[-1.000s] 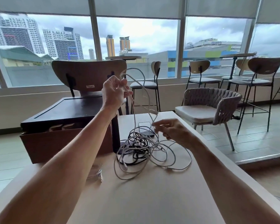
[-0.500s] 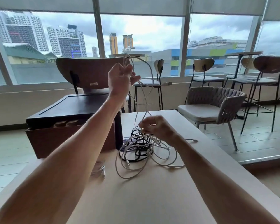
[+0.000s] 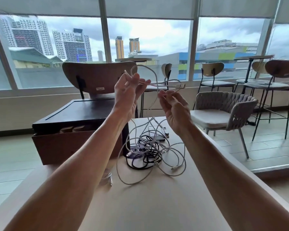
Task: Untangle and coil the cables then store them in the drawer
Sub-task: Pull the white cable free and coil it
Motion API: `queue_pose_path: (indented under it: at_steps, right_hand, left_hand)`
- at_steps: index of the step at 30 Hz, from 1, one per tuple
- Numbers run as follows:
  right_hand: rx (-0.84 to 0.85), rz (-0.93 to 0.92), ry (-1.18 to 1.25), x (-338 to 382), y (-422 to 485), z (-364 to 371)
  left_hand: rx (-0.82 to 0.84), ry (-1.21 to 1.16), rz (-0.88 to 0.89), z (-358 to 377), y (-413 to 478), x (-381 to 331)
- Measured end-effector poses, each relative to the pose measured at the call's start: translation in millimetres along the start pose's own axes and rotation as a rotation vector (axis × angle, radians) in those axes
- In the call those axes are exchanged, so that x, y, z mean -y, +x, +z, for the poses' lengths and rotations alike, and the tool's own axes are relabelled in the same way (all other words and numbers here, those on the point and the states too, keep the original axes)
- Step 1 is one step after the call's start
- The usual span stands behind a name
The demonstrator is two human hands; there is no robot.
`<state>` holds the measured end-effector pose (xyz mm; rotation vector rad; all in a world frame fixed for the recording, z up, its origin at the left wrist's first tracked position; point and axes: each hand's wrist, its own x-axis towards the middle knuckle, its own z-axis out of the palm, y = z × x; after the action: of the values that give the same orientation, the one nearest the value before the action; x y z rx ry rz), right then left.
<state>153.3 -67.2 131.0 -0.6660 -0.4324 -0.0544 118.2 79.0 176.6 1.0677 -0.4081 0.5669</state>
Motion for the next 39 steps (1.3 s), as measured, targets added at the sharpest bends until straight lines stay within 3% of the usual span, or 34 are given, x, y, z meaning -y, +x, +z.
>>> queue_pose_path:
  at_steps: [6,11,15,20,25,27,28,31,33,36,39]
  right_hand:
    - [0.060,0.042,0.046,-7.6,1.0,-5.4]
    - [0.200,0.134,-0.653,-32.7,-0.5,-15.5]
    - [0.189,0.177,-0.931,-51.1,-7.7,-41.8]
    - [0.083,0.170,-0.698,-48.0,-13.1,-53.8]
    - [0.144,0.190,-0.186,-23.4,-10.1,-32.0]
    - [0.173,0.127,-0.192,-13.8,-5.5,-20.4]
    - [0.161,0.068,-0.317,-10.7,-2.4,-17.1]
    - [0.023,-0.112,-0.742,-8.3,0.7,-21.7]
    - [-0.054,-0.153,-0.852,-10.2,-0.7,-32.2]
    - [-0.093,-0.068,-0.815,-15.1,-7.2,-44.9]
    - [-0.225,-0.021,-0.631,-14.7,-9.1,-50.1]
  left_hand:
    - [0.089,0.026,0.141,14.2,8.8,-26.4]
    - [0.224,0.344,0.348,44.1,14.9,-60.8]
    - [0.180,0.492,0.470,54.2,20.5,-83.6]
    - [0.143,0.568,0.475,39.6,28.6,-91.2]
    - [0.074,0.597,0.419,16.7,28.9,-79.8]
    - [0.030,0.639,0.400,8.3,30.3,-75.5]
    - [-0.007,0.665,0.386,5.3,30.3,-74.6]
    - [-0.112,0.673,0.259,-7.7,30.2,-72.9]
    - [-0.120,0.694,0.090,-21.9,27.0,-69.2]
    - [-0.053,0.790,-0.243,-44.9,18.7,-55.5]
    - [-0.001,0.742,-0.537,-63.6,5.3,-36.6]
